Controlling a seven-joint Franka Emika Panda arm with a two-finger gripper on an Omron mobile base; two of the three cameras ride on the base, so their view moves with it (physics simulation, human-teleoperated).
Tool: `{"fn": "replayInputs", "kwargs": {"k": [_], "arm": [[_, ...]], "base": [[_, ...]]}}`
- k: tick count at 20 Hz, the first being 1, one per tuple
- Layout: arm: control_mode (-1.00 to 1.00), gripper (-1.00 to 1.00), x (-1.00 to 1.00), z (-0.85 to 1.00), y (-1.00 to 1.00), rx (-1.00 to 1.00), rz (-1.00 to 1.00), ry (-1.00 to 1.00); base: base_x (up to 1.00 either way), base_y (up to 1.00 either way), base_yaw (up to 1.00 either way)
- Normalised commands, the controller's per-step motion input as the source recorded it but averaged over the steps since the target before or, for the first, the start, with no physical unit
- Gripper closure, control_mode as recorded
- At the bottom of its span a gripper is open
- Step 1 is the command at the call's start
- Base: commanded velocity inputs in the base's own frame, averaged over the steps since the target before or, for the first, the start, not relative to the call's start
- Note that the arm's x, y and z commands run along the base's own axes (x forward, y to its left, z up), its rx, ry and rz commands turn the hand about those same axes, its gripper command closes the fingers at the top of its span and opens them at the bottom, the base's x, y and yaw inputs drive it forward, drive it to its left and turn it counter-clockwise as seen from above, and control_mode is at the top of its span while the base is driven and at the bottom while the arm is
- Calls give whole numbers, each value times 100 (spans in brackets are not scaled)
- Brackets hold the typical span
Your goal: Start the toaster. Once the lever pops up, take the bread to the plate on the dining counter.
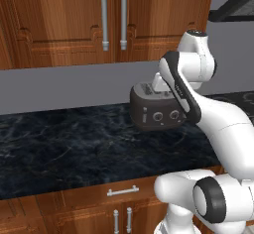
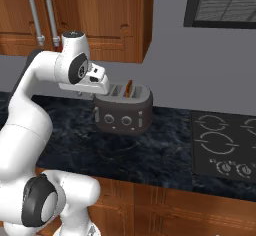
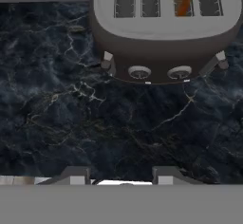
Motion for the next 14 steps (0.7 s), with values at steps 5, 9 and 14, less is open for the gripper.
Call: {"fn": "replayInputs", "kwargs": {"k": [5, 9, 14], "arm": [[-100, -100, -8, 0, -12, 0, 0, 0], [-100, -100, -23, -1, -76, 0, 2, 0], [-100, -100, -9, -11, -90, 2, 7, 0]], "base": [[0, 0, 0], [0, 0, 0], [0, 0, 0]]}}
